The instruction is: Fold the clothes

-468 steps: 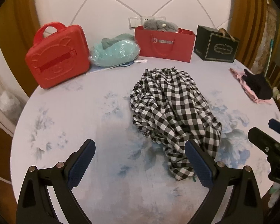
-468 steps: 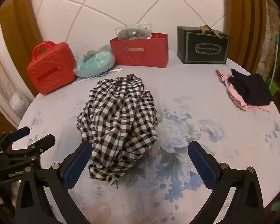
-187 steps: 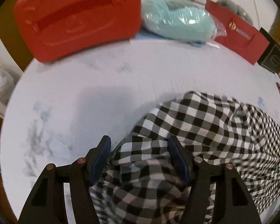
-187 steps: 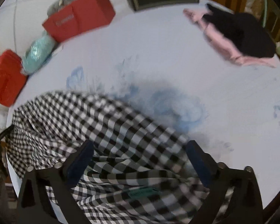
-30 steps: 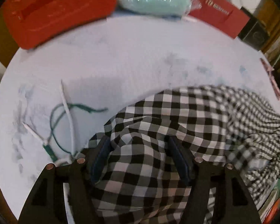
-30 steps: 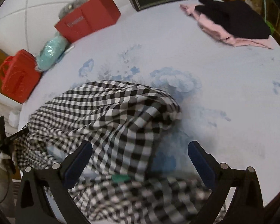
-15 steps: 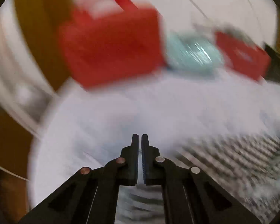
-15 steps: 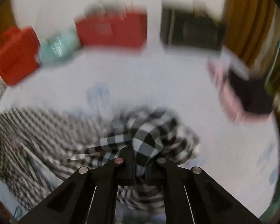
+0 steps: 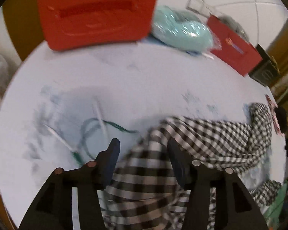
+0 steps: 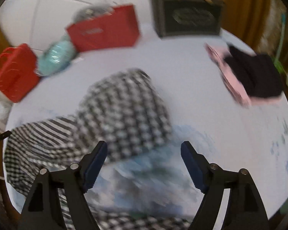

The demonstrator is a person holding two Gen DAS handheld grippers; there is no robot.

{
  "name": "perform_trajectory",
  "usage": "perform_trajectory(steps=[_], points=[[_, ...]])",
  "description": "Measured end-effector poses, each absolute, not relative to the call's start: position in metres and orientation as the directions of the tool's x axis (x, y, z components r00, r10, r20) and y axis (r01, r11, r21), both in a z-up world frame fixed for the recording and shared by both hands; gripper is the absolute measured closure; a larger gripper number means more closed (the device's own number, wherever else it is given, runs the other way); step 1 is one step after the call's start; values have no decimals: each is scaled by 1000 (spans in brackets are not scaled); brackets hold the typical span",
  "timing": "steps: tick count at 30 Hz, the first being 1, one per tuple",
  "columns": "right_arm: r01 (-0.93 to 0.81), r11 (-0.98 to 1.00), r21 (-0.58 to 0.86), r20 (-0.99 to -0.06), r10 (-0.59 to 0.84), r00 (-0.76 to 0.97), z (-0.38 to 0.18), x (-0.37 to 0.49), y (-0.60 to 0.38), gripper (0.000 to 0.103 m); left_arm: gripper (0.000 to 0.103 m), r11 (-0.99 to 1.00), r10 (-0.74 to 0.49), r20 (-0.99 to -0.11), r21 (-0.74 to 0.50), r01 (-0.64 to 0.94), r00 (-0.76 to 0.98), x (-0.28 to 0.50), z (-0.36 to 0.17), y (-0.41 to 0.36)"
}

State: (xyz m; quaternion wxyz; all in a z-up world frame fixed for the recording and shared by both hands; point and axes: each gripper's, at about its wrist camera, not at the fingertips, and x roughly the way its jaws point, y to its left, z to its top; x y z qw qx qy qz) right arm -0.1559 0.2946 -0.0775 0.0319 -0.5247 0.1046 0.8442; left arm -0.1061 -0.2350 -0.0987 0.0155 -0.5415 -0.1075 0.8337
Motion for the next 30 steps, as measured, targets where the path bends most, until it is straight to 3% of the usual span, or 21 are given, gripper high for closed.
perform_trajectory(steps=[1,2,7,11,13,15,16,18,19,22,26,30], points=[[-166,-975,151,-895,-63,-441,-82,-155,299,3,45,-978,142,-905,-192,87,-402,-110,-103,-231],[-166,-973,160,-897,-73,-436,-85,-155,303,0,42,-979,142,-910,-188,83,-390,-112,-107,-227],[-136,-971,199,-890,-121,-440,-102,-173,305,0,42,-983,124,-942,-159,87,-313,-119,-138,-203],[-93,-978,186,-890,-128,-438,-120,-206,295,0,81,-995,41,-946,-68,73,-322,-111,-150,-177],[-84,-981,173,-896,-121,-428,-131,-221,289,0,92,-996,34,-938,-61,69,-344,-107,-145,-173],[-61,-983,176,-904,-136,-405,-135,-232,281,0,96,-995,34,-930,-67,77,-366,-102,-138,-173],[-49,-983,178,-909,-145,-392,-137,-238,276,17,96,-994,30,-923,-69,88,-384,-99,-131,-178],[-25,-983,183,-916,-161,-366,-140,-248,268,63,97,-989,8,-901,-70,127,-433,-93,-108,-191],[-13,-983,185,-920,-169,-353,-142,-253,263,100,97,-986,-11,-887,-68,154,-461,-89,-95,-200],[107,-989,103,-893,-139,-428,-108,-254,233,99,97,-970,-103,-836,-35,241,-539,-81,-54,-227],[152,-975,-160,-764,24,-644,-18,-238,201,99,101,-939,-266,-741,54,341,-617,-67,2,-249],[96,-976,-196,-690,68,-720,43,-213,217,99,100,-955,-180,-734,-29,295,-655,-61,20,-249]])
